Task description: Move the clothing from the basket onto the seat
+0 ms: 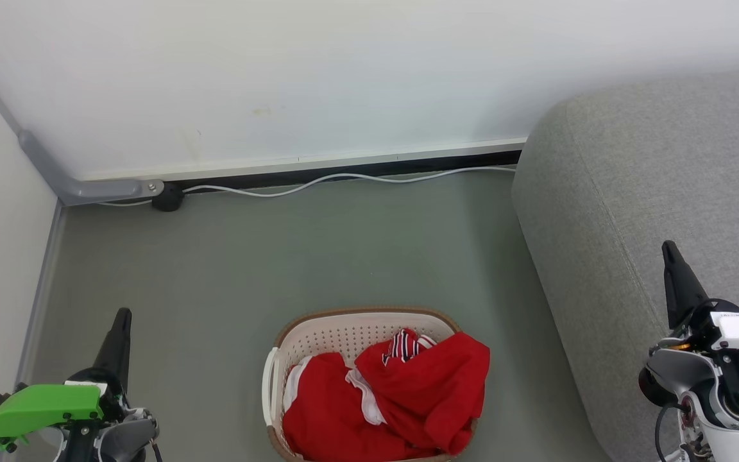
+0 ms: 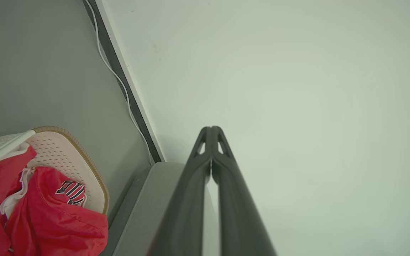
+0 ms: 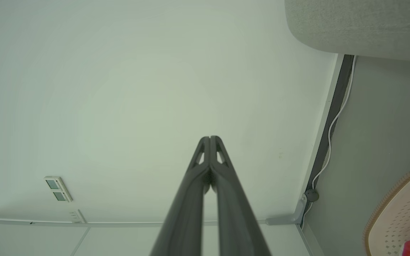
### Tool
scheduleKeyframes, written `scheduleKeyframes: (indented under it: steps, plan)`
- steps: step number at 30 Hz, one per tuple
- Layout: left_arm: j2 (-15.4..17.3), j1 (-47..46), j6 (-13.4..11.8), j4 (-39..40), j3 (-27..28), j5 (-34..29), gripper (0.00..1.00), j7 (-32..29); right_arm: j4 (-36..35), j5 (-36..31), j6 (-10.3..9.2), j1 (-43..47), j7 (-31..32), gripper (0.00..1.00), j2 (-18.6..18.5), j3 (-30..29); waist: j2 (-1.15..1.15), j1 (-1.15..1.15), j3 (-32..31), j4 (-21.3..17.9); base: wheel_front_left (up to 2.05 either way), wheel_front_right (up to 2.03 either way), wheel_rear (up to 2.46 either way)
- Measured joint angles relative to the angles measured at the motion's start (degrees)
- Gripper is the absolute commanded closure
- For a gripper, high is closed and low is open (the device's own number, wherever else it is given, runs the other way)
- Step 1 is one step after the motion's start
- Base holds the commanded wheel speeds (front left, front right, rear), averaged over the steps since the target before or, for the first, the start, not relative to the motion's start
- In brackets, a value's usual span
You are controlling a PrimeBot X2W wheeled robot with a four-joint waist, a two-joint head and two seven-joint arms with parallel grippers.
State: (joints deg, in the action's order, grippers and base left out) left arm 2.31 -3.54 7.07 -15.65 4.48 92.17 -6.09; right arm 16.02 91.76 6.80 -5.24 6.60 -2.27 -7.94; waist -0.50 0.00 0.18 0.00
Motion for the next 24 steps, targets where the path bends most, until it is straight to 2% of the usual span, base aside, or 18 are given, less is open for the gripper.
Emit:
scheduleKeyframes:
  steps: [24]
  plan:
    - [0.0,0.0,0.0,0.0,0.0,0.0,1.0,0.0,0.0,0.0,0.0,0.0,0.0,1.0,0.0,0.0,0.0,0.0,0.0,0.0,0.0,0.0,0.0]
